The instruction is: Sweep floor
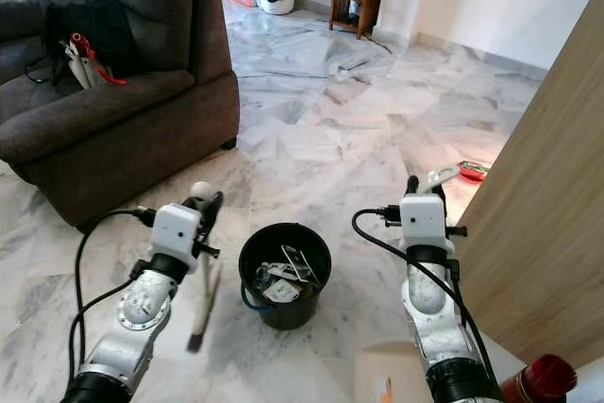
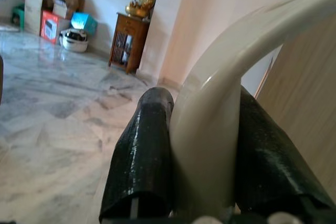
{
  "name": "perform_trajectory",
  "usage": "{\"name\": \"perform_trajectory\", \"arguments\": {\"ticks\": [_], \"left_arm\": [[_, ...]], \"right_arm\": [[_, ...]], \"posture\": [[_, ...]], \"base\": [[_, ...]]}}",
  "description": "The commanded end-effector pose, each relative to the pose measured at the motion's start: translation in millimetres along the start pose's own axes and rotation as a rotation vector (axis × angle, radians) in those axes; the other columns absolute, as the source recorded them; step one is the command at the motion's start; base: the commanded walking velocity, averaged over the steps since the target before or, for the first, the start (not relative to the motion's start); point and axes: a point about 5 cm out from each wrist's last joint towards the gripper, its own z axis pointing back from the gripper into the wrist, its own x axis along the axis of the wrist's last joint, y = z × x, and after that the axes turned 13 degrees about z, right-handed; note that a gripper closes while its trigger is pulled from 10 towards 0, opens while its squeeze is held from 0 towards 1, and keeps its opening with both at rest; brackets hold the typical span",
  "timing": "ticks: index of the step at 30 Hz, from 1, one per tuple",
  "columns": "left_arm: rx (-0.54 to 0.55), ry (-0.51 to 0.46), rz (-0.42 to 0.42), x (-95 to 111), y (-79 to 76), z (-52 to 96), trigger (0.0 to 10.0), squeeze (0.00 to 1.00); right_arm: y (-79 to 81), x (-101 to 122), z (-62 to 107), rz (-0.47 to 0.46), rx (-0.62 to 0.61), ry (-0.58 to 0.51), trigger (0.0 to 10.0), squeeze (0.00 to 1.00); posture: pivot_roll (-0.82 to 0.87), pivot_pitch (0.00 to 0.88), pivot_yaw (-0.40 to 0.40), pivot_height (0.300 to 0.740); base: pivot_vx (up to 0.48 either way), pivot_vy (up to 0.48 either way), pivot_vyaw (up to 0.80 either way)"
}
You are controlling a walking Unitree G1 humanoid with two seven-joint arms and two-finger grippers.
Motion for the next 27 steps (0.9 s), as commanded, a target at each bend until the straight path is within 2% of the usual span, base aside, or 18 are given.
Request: {"name": "perform_trajectory", "arguments": {"ticks": [1,3,11,21,27], "left_arm": [[0.03,-0.018,0.031,2.3,2.9,3.9,10.0,0.0],[0.088,0.002,0.07,-1.2,10.6,9.2,10.0,0.0],[0.144,0.054,0.096,-9.5,24.9,20.2,10.0,0.0],[0.124,0.084,0.103,-12.5,27.5,32.1,10.0,0.0],[0.121,0.078,0.101,-10.1,26.3,32.4,10.0,0.0]], "right_arm": [[-3.0,6.5,-3.4,-0.011,-0.009,-0.043,10.0,0.0],[-1.7,6.6,-2.4,-0.025,-0.005,-0.045,10.0,0.0],[-0.7,5.1,0.0,-0.051,0.004,-0.051,10.0,0.0],[2.3,-3.9,8.3,-0.058,0.044,-0.021,10.0,0.0],[-1.5,-7.2,10.4,-0.044,0.06,-0.022,10.0,0.0]], "posture": [[0.02,0.0,0.001,0.74],[0.02,0.0,0.002,0.74],[0.01,0.0,0.0,0.74],[0.01,0.0,-0.008,0.74],[0.02,0.0,-0.023,0.74]], "base": [[0.0,0.0,0.0],[0.0,0.0,0.0],[0.0,0.0,0.0],[0.0,0.0,0.0],[0.0,0.0,0.0]]}}
